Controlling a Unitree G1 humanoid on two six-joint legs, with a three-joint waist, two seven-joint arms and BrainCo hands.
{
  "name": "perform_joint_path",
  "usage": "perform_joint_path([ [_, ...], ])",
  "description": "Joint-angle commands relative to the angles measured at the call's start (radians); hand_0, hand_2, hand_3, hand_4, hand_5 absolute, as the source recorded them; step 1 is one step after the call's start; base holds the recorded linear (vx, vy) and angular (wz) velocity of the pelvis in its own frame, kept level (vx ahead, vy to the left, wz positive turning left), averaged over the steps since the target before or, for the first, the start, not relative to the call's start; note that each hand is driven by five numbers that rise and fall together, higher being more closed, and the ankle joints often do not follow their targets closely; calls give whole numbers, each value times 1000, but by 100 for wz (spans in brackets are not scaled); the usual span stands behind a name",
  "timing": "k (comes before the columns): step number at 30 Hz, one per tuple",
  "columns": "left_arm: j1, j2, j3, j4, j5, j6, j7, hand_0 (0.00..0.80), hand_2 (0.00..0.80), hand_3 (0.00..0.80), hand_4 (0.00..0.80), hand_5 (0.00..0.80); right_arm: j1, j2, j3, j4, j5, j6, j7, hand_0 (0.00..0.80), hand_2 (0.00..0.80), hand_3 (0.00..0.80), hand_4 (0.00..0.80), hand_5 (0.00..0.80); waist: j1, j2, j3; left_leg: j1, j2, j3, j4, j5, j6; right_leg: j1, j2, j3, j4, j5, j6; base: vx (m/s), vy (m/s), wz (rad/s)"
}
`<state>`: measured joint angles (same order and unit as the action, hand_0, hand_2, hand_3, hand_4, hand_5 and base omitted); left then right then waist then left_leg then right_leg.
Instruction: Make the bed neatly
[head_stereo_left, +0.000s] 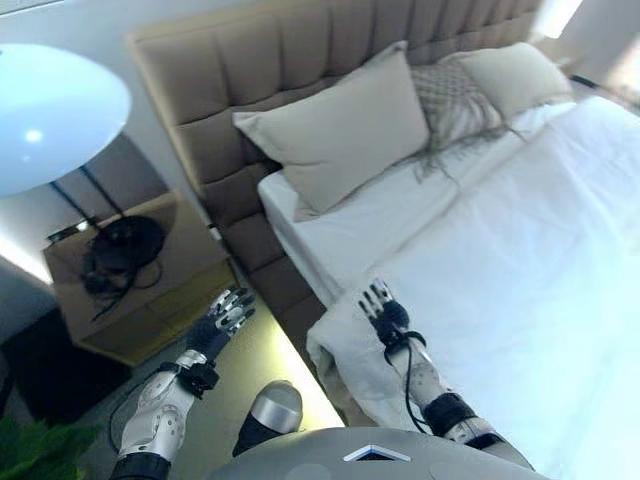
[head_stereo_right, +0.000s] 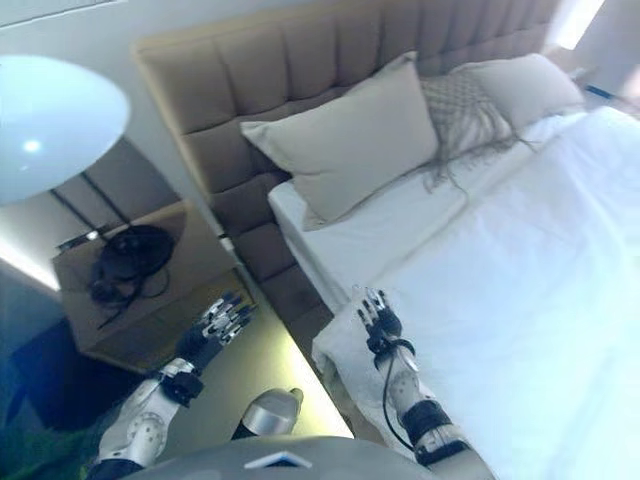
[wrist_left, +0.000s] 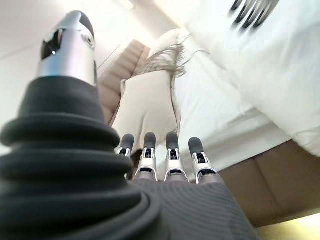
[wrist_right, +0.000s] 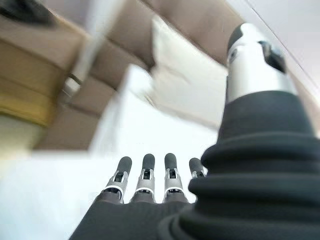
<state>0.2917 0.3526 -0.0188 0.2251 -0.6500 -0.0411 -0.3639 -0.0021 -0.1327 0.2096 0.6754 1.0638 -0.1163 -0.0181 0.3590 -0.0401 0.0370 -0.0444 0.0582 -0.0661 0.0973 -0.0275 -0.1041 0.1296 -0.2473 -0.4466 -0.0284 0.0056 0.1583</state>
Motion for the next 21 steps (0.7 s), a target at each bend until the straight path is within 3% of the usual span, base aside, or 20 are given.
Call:
perform_joint_path([
  [1,-49,46,-44,-32,114,-153,57,0,0,0,0,0,5,-94,-82,-44,36,-43,73,0,0,0,0,0,-43,56,-11,-3,55,32,-72,90,5,30,-57,-38,76,15,18,-101,-63,-46],
  [7,-106,115,-86,-66,223,-250,111,0,0,0,0,0,56,-115,-218,8,121,-72,158,0,0,0,0,0,-132,51,29,-12,80,115,-50,61,6,-27,-54,14,77,25,33,-48,-124,-27],
  [11,-174,157,-150,-86,343,-331,193,0,0,0,0,0,64,-111,-278,33,237,-50,246,0,0,0,0,0,-180,54,56,-39,87,146,-40,50,10,-85,-47,55,82,29,44,-136,-127,-37],
  [17,-311,208,-272,-29,703,-421,457,0,0,0,0,0,93,-102,-329,74,257,-50,304,0,0,0,0,0,-267,45,96,-86,98,179,-21,45,9,-163,-36,113,77,46,55,-109,-129,-28],
  [21,-393,215,-314,-21,876,-448,610,0,0,0,0,0,80,-112,-355,90,266,-54,322,0,0,0,0,0,-315,44,154,-143,104,188,19,36,5,-234,-36,150,94,54,55,-213,-91,-30],
])
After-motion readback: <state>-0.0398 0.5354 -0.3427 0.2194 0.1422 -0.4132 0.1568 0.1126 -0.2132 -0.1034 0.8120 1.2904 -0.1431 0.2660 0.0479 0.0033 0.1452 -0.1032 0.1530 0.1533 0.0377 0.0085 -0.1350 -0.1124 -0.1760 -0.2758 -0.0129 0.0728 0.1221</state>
